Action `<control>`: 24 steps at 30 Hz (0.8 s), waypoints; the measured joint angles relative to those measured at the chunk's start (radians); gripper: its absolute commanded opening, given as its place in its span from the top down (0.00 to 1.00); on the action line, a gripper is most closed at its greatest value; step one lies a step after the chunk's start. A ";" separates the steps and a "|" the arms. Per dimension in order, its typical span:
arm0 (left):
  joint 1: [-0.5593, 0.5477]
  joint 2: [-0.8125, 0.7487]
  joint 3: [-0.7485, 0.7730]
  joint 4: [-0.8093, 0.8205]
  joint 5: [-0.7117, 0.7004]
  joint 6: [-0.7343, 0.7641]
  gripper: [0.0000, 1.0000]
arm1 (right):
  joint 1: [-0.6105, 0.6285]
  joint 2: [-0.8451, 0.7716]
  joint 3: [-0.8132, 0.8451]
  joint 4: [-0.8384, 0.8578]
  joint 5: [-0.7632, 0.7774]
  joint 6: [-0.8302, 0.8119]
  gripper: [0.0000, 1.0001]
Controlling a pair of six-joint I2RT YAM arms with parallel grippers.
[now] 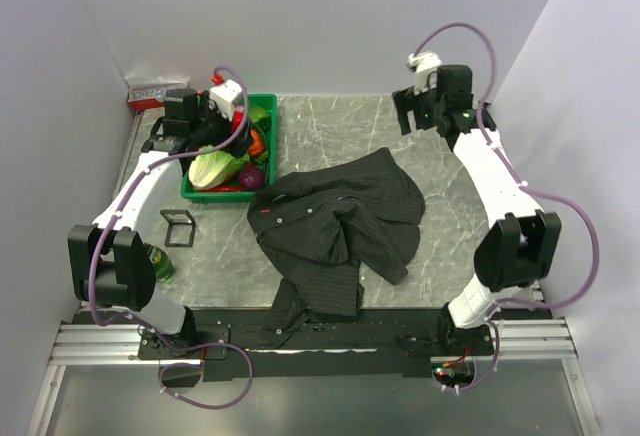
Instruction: Remove the brooch from the garment
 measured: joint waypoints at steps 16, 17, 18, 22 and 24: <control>-0.050 0.000 -0.147 -0.280 0.091 0.274 0.11 | 0.049 0.403 0.017 -0.136 -0.181 -0.463 0.06; -0.058 0.000 -0.156 -0.278 0.090 0.274 0.11 | 0.050 0.422 0.020 -0.140 -0.174 -0.478 0.06; -0.066 0.002 -0.163 -0.276 0.087 0.273 0.12 | 0.051 0.436 0.022 -0.143 -0.165 -0.488 0.06; -0.108 0.052 -0.171 -0.255 0.072 0.262 0.26 | 0.057 0.496 0.046 -0.158 -0.130 -0.519 0.10; -0.120 0.101 -0.154 -0.267 0.071 0.255 0.37 | 0.057 0.517 0.051 -0.158 -0.116 -0.527 0.17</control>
